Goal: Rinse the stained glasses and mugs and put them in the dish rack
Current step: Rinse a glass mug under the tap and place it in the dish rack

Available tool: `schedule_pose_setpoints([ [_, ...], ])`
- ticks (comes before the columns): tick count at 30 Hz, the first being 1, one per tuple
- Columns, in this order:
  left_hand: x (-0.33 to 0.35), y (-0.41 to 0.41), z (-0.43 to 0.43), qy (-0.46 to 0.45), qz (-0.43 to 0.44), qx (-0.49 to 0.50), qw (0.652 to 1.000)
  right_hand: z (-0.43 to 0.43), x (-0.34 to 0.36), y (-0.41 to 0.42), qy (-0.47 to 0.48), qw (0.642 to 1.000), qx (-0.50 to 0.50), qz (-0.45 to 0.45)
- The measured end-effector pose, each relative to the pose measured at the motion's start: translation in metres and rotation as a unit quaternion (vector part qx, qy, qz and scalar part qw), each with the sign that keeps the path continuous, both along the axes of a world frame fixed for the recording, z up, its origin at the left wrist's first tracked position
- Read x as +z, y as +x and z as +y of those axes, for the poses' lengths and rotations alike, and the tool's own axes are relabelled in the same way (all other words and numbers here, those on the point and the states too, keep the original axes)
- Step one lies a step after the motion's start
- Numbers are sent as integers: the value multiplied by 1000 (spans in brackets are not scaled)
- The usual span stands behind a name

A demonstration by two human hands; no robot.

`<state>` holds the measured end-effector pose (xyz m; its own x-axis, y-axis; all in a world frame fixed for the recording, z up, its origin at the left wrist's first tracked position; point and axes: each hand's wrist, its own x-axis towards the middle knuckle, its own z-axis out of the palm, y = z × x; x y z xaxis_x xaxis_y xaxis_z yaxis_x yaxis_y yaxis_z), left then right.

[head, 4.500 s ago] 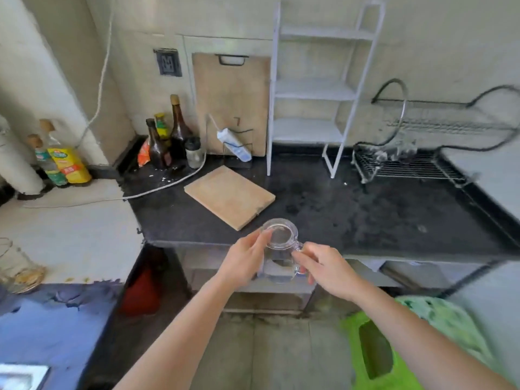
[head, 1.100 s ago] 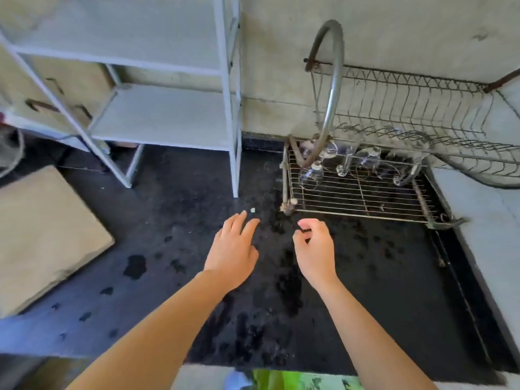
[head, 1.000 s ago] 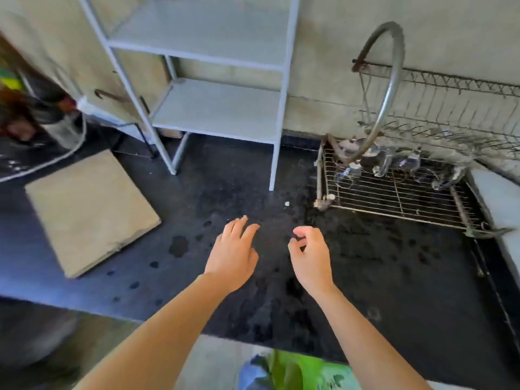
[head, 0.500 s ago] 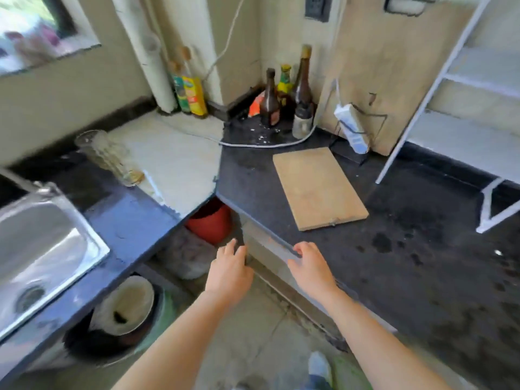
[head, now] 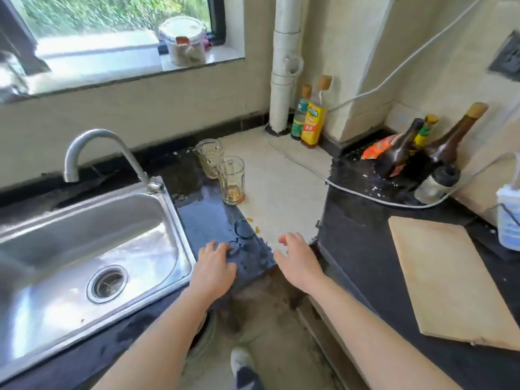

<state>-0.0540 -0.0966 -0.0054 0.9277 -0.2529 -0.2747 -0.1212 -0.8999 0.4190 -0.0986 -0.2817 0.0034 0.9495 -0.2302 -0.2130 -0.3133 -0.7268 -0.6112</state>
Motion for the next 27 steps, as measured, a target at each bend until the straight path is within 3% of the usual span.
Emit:
schedule_pose_setpoints([
  [7, 2, 110, 6, -92, 38, 46, 994, 15, 4, 133, 13, 1000, 16, 1],
  [15, 11, 172, -4, -250, 83, 96, 960, 31, 23, 216, 81, 994, -78, -2],
  [23, 15, 175, -3, -313, 147, 60, 936, 40, 9, 239, -9, 993, -117, 19],
  [27, 15, 169, 13, -321, 137, 46, 936, 45, 12, 231, -54, 994, -94, 8],
])
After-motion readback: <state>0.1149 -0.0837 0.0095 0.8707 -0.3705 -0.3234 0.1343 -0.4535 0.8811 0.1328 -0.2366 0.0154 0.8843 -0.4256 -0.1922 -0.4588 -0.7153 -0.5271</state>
